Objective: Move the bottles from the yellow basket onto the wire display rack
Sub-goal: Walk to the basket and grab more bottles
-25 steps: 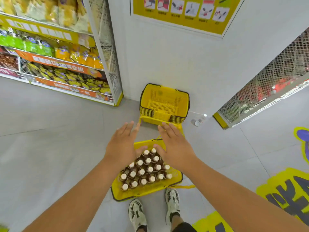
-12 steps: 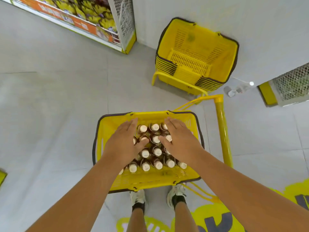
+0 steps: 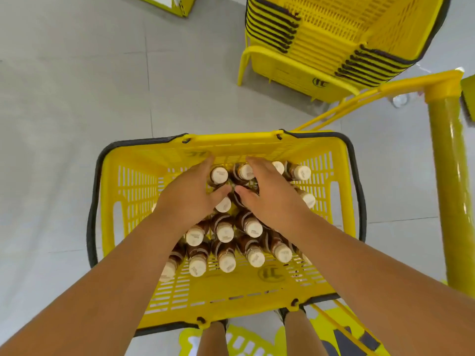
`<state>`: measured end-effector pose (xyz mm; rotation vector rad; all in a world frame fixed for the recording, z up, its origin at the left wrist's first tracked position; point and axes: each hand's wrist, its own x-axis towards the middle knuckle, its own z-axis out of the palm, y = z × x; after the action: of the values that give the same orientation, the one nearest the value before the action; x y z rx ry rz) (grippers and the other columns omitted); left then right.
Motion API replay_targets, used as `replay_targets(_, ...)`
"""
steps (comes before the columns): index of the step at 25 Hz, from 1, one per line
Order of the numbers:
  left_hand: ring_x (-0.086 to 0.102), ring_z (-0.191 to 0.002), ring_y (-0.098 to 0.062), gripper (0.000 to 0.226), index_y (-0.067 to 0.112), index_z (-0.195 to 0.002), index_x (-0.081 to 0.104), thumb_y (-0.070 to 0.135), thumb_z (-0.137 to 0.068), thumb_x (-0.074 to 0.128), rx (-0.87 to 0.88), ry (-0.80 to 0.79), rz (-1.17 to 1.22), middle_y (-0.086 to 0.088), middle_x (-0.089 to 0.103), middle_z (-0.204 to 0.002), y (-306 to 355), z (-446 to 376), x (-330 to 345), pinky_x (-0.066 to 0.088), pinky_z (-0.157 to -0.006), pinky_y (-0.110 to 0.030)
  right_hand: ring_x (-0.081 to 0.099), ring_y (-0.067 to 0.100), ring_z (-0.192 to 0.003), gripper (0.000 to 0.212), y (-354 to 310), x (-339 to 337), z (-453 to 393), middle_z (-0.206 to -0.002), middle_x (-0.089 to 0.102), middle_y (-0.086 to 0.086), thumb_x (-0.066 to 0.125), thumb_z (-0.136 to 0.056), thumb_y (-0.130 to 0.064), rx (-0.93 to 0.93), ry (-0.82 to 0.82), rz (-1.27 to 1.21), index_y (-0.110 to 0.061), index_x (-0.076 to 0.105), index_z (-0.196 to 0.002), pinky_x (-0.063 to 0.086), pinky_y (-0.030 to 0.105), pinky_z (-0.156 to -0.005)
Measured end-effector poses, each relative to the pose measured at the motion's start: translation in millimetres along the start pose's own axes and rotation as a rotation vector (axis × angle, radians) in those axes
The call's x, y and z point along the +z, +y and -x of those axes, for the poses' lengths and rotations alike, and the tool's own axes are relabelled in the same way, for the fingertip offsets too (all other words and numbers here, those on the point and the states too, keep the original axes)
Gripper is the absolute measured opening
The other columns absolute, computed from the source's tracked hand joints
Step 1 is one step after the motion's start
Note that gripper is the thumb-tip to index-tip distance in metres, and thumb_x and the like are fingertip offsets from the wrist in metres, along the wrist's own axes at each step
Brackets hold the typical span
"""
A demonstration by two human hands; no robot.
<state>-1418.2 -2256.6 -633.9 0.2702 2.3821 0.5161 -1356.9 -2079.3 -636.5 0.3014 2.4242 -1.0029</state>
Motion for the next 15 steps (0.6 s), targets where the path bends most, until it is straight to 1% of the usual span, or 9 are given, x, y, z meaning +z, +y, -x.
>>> replay_targets(2, 0.040, -0.145, -0.020, 0.076, 0.028, -0.157, 0.031, 0.056, -0.093, 0.061, 0.012, -0.014, 0.037, 0.003, 0.042, -0.159, -7.9, -9.9, 6.0, 0.038, -0.109, -0.035, 0.035, 0.019, -0.148, 0.070, 3.6, 11.7, -9.7, -0.162, 0.035, 0.005, 0.061, -0.101, -0.037, 0.034, 0.022, -0.050, -0.015, 0.028, -0.159, 0.033, 0.030, -0.114)
replay_targets(4, 0.050, -0.135, -0.020, 0.066, 0.025, -0.149, 0.046, 0.050, -0.091, 0.067, 0.036, -0.014, 0.075, 0.001, 0.055, -0.148, -14.3, -18.7, 10.5, 0.040, -0.098, -0.029, 0.041, 0.020, -0.143, 0.070, 5.1, 21.3, -19.0, -0.157, 0.042, 0.005, 0.064, -0.100, -0.035, 0.083, 0.062, -0.094, -0.016, 0.030, -0.158, 0.039, 0.033, -0.110)
replay_targets(5, 0.054, -0.130, -0.020, 0.061, 0.024, -0.144, 0.052, 0.046, -0.090, 0.071, 0.045, -0.008, 0.093, 0.001, 0.060, -0.142, -16.2, -21.9, 11.9, 0.039, -0.092, -0.025, 0.044, 0.022, -0.141, 0.069, 5.4, 25.0, -23.2, -0.155, 0.045, 0.005, 0.065, -0.099, -0.033, 0.107, 0.085, -0.110, -0.016, 0.032, -0.158, 0.041, 0.033, -0.108)
replay_targets(7, 0.058, -0.122, -0.020, 0.054, 0.023, -0.136, 0.060, 0.040, -0.087, 0.077, 0.057, 0.000, 0.135, 0.001, 0.066, -0.133, -18.1, -28.1, 14.2, 0.037, -0.088, -0.022, 0.049, 0.024, -0.137, 0.068, 6.2, 31.6, -30.4, -0.150, 0.051, 0.006, 0.067, -0.098, -0.028, 0.156, 0.117, -0.142, -0.015, 0.034, -0.157, 0.043, 0.033, -0.105)
replay_targets(11, 0.060, -0.118, -0.019, 0.050, 0.021, -0.128, 0.066, 0.028, -0.082, 0.083, 0.083, -0.015, 0.190, -0.001, 0.069, -0.128, -16.8, -39.1, 19.5, 0.035, -0.087, -0.020, 0.054, 0.025, -0.131, 0.064, 8.4, 39.7, -39.5, -0.143, 0.058, 0.006, 0.068, -0.097, -0.017, 0.229, 0.167, -0.209, -0.017, 0.040, -0.154, 0.043, 0.029, -0.097)
replay_targets(13, 0.061, -0.116, -0.021, 0.047, 0.020, -0.125, 0.068, 0.023, -0.081, 0.084, 0.091, -0.009, 0.188, -0.003, 0.070, -0.126, -17.3, -42.8, 21.6, 0.037, -0.087, -0.021, 0.059, 0.025, -0.121, 0.057, 8.5, 41.8, -40.6, -0.133, 0.063, 0.006, 0.069, -0.095, -0.012, 0.241, 0.177, -0.207, -0.019, 0.045, -0.147, 0.045, 0.027, -0.087)
replay_targets(15, 0.064, -0.111, -0.022, 0.043, 0.019, -0.122, 0.069, 0.019, -0.082, 0.082, 0.100, 0.010, 0.182, -0.003, 0.072, -0.119, -18.4, -43.9, 22.3, 0.040, -0.085, -0.022, 0.064, 0.026, -0.109, 0.047, 7.8, 41.3, -40.7, -0.117, 0.067, 0.006, 0.069, -0.093, -0.009, 0.242, 0.196, -0.206, -0.019, 0.052, -0.136, 0.047, 0.030, -0.079)
